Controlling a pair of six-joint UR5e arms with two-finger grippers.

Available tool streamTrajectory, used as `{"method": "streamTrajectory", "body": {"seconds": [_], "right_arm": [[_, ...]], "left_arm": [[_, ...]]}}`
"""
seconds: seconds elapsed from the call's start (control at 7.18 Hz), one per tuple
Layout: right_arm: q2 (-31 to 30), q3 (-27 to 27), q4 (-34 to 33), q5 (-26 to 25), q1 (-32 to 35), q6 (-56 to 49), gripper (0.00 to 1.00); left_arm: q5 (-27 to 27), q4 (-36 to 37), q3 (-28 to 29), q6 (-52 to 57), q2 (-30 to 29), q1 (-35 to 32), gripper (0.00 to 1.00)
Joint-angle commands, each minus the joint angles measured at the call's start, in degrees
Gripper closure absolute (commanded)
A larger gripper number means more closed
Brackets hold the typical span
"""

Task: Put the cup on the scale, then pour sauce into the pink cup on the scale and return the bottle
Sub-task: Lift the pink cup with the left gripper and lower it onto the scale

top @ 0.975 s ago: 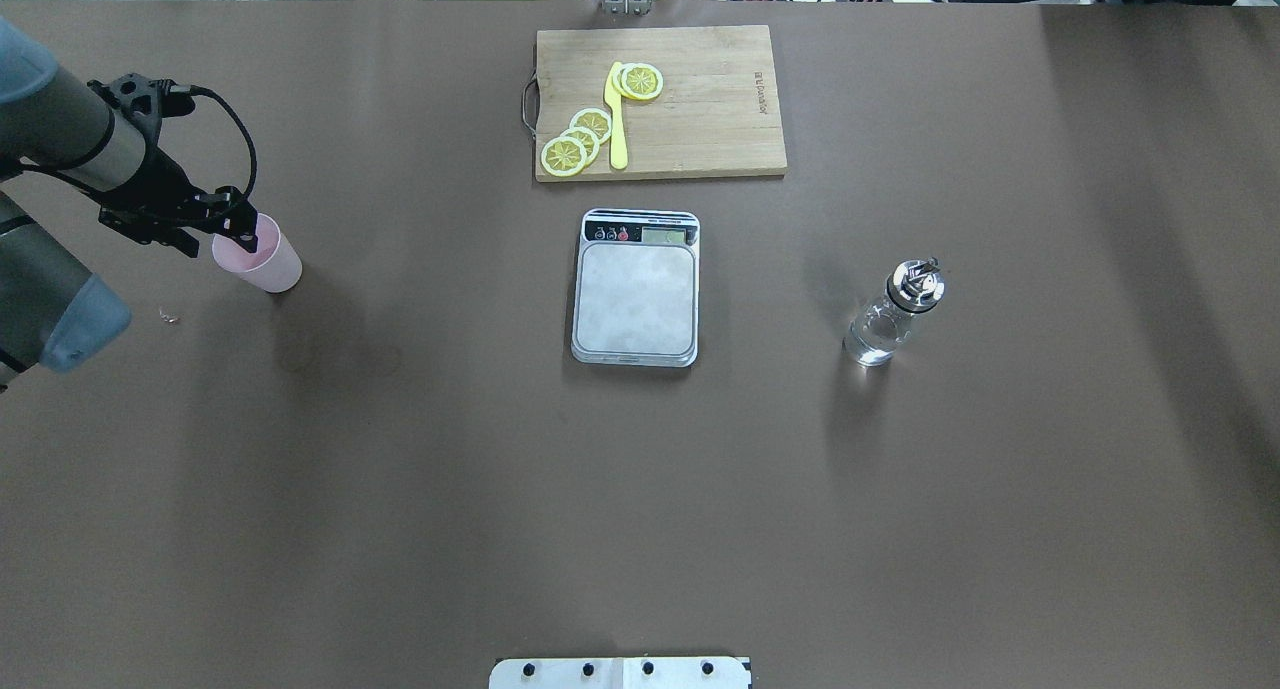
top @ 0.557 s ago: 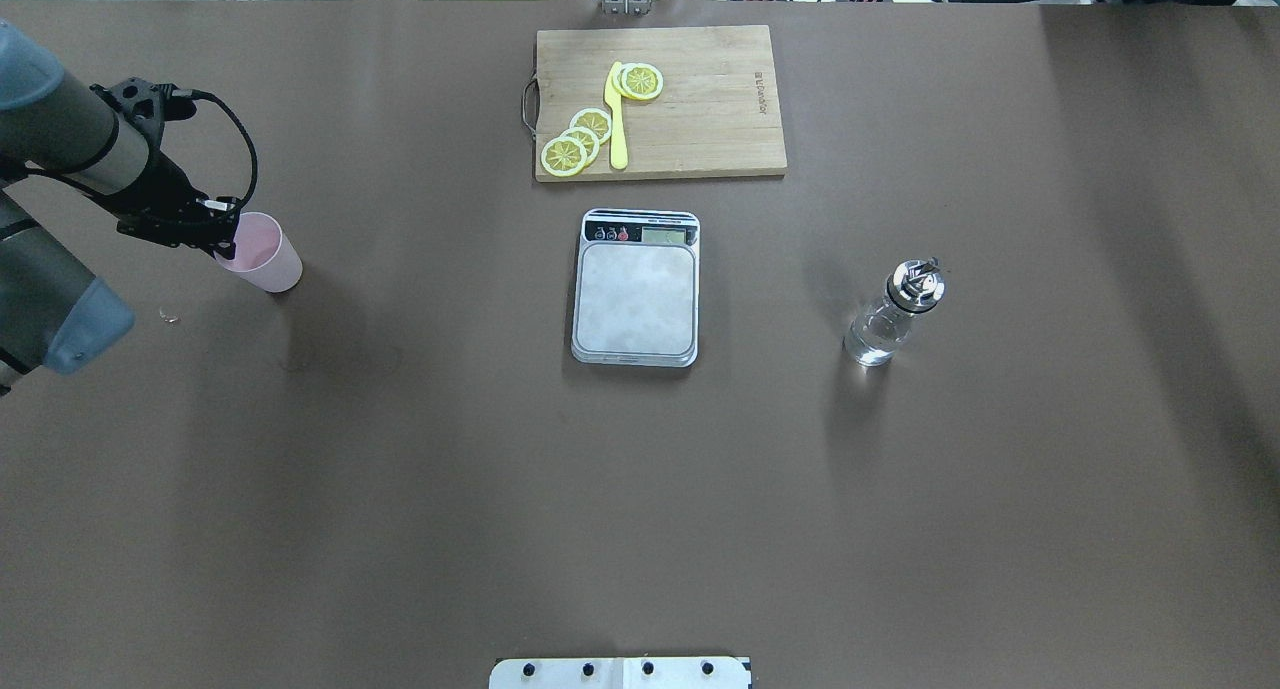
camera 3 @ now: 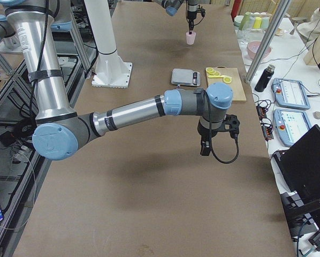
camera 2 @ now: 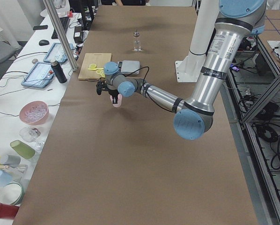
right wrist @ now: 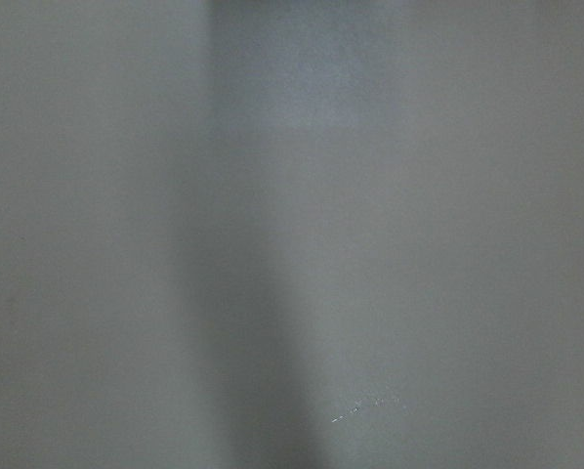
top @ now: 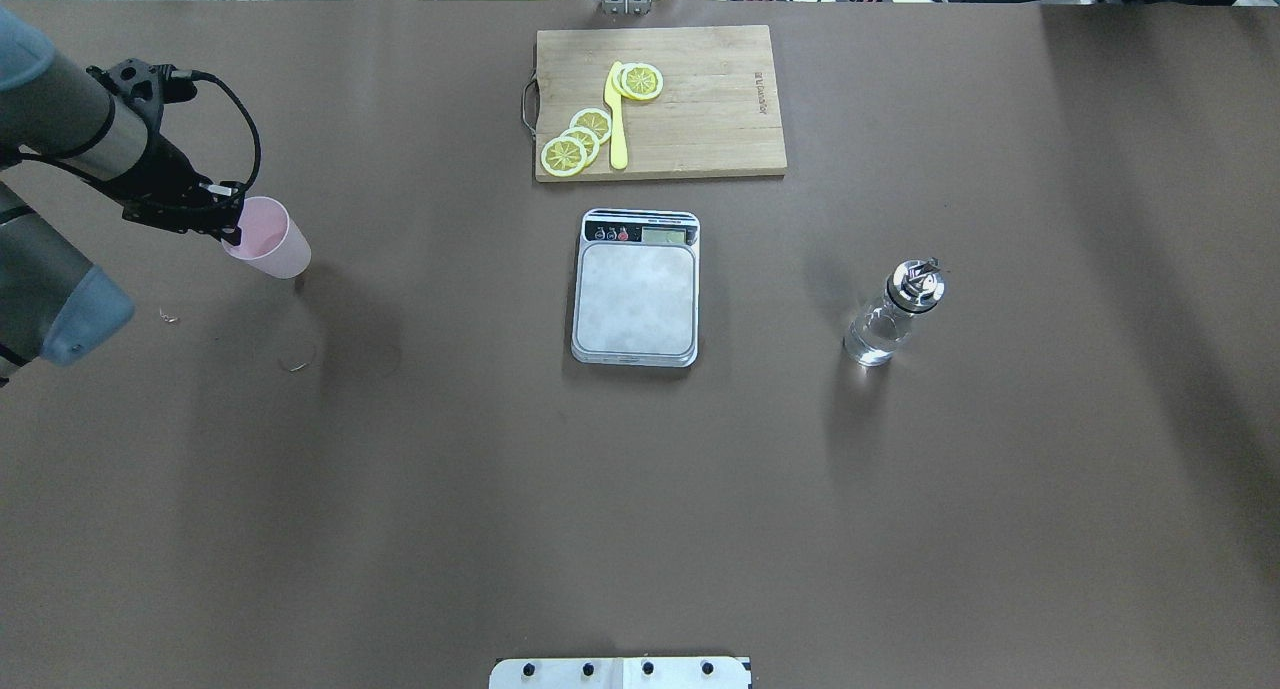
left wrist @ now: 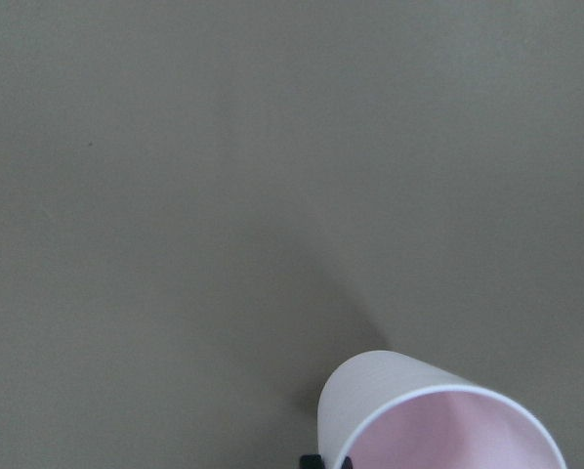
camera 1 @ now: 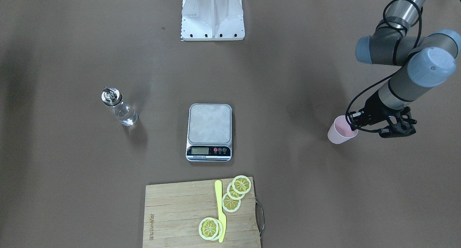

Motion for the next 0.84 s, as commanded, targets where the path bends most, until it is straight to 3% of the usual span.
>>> {"method": "streamTrajectory", "body": {"seconds": [0.0,0.42,0.7], "right_arm": [[4.2,1.9,-0.6,-1.3,-0.6,-0.5,0.0],[7.8,2.0,-0.2,-1.5,-1.8,-0.1,0.0],[7.7,4.2,1.3,-0.6,-1.7,4.3,0.0]], "left_arm": [[0.0,13.6,-4.0,-5.2,-9.5,0.1,1.0],[1.0,16.0,-3.1,-21.8,-21.0,6.9,1.0],[6.0,15.9,0.3,-28.4,-26.3,12.8,1.0]]}}
